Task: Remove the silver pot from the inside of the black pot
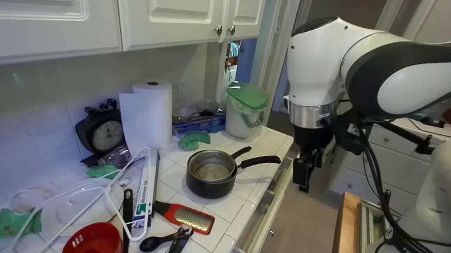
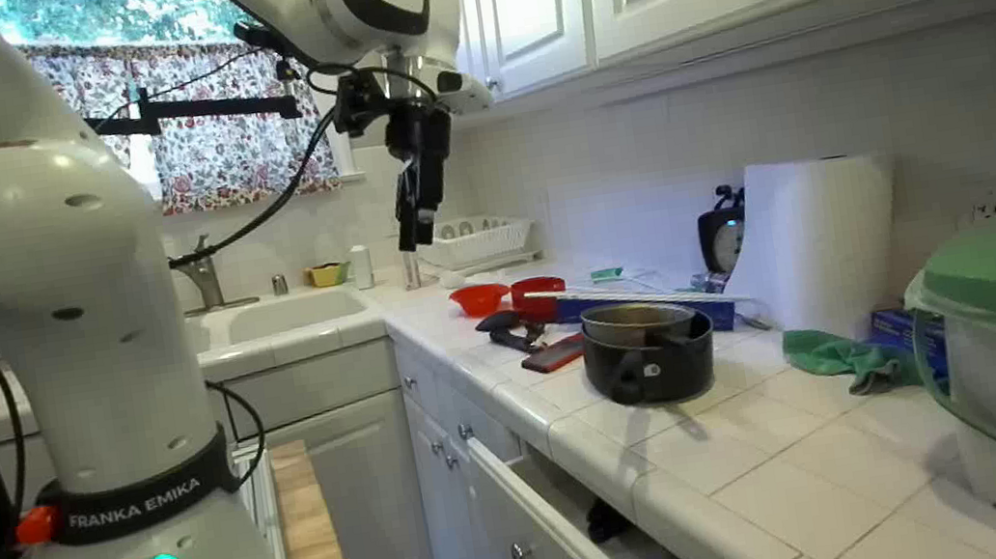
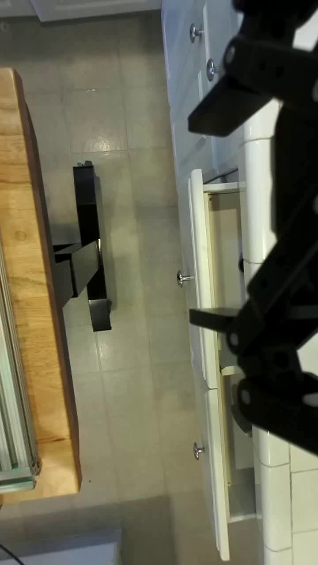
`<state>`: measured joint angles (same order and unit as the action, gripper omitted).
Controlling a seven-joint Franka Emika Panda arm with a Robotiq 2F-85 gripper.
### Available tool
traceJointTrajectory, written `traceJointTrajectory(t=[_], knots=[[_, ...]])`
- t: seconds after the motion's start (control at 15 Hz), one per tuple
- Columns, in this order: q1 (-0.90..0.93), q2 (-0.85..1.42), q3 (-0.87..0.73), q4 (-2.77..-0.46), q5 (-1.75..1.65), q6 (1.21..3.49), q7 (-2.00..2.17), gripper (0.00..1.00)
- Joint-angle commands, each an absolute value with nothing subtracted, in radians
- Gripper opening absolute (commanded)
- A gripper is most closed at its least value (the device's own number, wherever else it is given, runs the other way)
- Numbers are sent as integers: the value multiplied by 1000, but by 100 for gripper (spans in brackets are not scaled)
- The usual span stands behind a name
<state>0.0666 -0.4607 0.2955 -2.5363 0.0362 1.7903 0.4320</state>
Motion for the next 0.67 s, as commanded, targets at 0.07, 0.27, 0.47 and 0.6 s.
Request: traceJointTrajectory(t=[0.07, 0.27, 0.47, 0.6], knots=[[86, -458, 277, -2535, 29, 1788, 439, 100], [67, -445, 265, -2531, 23, 1800, 464, 100], [17, -404, 236, -2520, 27, 1842, 553, 100], [-4, -365, 216, -2514, 31, 1889, 576, 100]])
